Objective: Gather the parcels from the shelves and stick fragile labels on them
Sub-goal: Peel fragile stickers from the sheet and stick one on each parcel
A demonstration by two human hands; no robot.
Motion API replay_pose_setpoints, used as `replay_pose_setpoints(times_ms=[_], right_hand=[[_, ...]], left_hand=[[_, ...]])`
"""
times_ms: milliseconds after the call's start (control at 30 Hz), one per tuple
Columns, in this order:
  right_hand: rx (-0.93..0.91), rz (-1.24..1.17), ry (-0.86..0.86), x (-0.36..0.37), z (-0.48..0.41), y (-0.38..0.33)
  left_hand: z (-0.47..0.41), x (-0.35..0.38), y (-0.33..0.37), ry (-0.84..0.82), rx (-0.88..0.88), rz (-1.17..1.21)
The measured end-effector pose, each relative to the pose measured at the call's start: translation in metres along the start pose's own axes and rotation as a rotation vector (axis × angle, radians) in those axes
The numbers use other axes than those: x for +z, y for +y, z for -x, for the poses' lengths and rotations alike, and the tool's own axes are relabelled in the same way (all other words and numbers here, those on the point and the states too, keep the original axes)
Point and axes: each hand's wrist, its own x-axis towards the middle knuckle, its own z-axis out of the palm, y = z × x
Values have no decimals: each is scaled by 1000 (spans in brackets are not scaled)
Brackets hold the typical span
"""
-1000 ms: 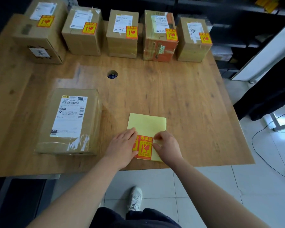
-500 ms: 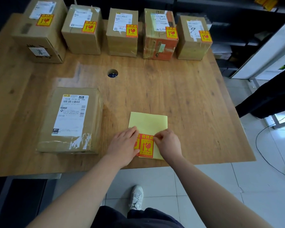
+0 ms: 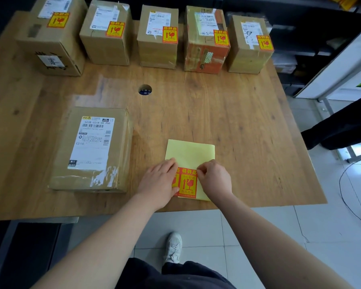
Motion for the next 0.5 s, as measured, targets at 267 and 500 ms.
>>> replay_pose_setpoints(times_ms=[267,500], right_hand=[[-41,-9,-77,-6,-3,1],[-5,-80,-77,-8,0,7]], left_hand=[[0,-1,1,-3,-1,-10],[0,-1,0,-2,-1,-9]])
